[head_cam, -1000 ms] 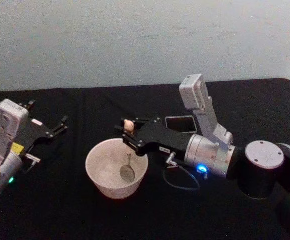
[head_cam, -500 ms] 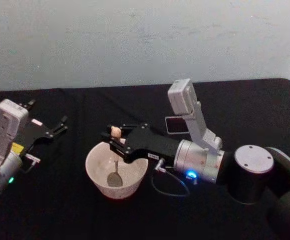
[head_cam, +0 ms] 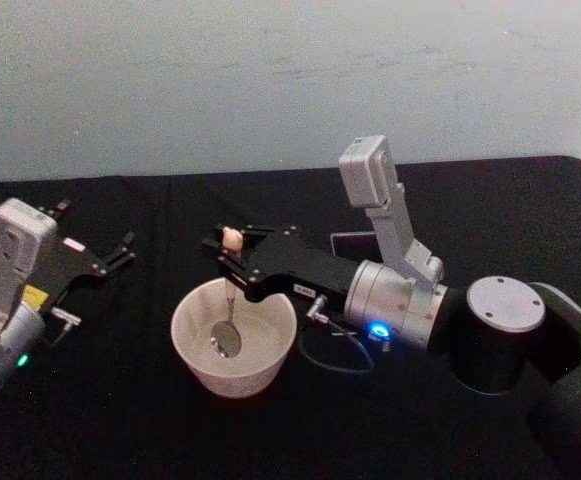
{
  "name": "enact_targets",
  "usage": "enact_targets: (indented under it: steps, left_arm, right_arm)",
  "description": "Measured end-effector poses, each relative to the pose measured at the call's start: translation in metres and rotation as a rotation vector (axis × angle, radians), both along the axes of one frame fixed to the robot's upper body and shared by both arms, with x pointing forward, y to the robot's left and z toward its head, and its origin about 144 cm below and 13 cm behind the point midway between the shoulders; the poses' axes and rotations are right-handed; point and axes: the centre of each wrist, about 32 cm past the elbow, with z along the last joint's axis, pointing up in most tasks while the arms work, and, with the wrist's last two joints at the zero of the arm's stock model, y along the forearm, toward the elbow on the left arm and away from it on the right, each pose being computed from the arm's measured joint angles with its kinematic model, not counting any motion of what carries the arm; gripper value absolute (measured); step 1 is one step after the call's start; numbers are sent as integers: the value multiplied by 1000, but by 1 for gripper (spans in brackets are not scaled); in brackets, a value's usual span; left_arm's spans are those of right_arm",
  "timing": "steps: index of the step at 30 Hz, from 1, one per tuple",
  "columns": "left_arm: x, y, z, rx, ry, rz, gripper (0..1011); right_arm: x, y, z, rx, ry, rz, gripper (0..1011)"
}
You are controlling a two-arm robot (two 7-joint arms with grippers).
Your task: Pick up the stirring spoon with one hand, stir inside the cup, then place it back in its original position.
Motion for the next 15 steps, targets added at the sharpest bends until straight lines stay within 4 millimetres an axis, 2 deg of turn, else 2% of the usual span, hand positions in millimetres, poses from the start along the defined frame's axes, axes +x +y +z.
enact_targets:
  steps: [15]
  left_arm:
    - [0,0,0,0,0,0,1001]
  right_arm:
    - [-2,-8,10,33,8,-35,215]
